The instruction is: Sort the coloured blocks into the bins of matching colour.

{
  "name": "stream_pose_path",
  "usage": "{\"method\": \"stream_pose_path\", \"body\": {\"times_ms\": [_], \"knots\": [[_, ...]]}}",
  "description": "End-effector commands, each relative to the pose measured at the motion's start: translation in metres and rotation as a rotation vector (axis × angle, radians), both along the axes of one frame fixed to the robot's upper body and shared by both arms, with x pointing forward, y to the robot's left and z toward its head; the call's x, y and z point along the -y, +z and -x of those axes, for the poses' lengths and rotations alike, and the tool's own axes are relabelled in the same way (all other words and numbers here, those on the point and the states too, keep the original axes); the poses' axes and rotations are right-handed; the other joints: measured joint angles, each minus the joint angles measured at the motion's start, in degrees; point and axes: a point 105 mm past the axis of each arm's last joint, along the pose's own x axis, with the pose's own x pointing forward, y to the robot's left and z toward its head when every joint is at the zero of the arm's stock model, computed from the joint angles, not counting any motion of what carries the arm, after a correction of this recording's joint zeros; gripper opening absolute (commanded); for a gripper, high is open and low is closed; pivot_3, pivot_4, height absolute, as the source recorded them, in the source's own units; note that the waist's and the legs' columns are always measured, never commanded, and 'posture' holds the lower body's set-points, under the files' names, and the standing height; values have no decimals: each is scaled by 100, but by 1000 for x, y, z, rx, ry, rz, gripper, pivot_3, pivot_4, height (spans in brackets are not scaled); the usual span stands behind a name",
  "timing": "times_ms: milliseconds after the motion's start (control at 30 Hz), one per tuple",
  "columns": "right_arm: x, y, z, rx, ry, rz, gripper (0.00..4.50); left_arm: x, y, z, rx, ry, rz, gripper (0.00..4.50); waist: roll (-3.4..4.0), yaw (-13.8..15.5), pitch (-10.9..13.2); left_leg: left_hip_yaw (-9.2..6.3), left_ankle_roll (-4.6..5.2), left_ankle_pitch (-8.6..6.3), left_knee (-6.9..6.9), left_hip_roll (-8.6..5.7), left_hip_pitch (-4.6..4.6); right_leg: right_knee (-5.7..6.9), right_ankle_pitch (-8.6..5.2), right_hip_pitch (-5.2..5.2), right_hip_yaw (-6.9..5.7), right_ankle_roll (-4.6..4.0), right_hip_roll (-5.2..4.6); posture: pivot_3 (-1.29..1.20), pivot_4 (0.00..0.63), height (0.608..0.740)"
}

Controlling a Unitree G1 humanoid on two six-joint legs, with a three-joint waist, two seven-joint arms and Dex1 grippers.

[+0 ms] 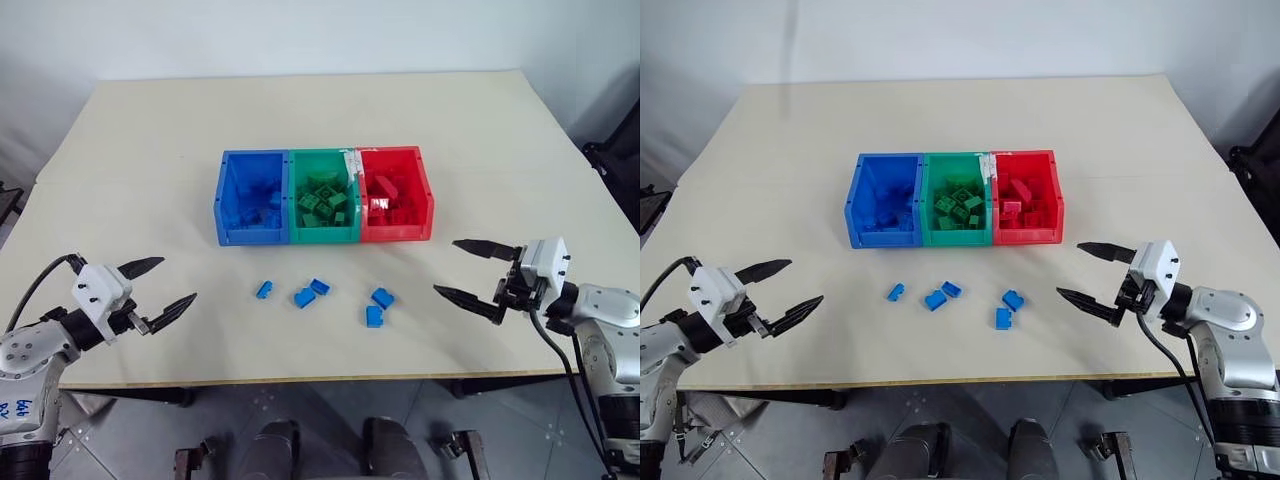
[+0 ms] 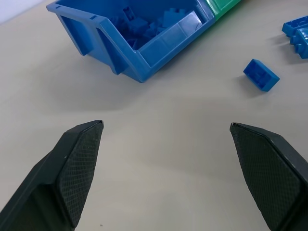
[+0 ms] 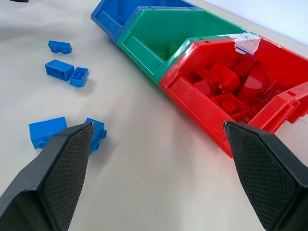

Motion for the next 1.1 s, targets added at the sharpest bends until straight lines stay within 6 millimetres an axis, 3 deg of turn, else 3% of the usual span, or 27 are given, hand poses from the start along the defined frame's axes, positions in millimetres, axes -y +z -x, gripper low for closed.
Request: {"method": "stream_pose_path", "body": {"times_ms": [33,267,433,600,767,900,1100], "knots": [[-7,9,2,43,26,-4,4500,3,6,1,16,-10,8,4484,0,-1,0,0,0,0,0,0,0,0,0,0,0,0,0,0,150,740],[-3,10,3,55,3,-8,4500,15,4,4,-9,-79,45,4484,0,-1,0,0,0,0,0,0,0,1,0,0,0,0,0,0,150,740],[26,11,16,61,-102,15,4500,56,0,9,-52,-287,38,4484,0,83,0,-4,2,-2,9,-1,-2,1,0,3,-1,-1,0,0,150,740],[59,-4,33,9,-200,93,4500,98,-3,18,-54,-454,8,4484,0,127,0,5,2,-16,38,4,-5,2,0,8,4,-1,9,0,150,740],[70,-13,41,-51,-221,116,4500,124,-7,28,-50,-549,-1,4484,0,107,0,28,-6,-26,42,13,0,-1,3,6,27,-5,44,0,150,740],[45,-18,31,-94,-136,108,4500,116,-13,28,-64,-518,5,4484,1,17,0,40,-11,-31,40,23,7,0,2,3,37,-9,55,0,150,740],[-19,-26,4,-223,-54,95,4500,82,-12,22,-54,-369,19,4484,3,-4,-1,42,-14,-34,42,35,8,5,1,-6,46,-12,58,0,150,740]]}}
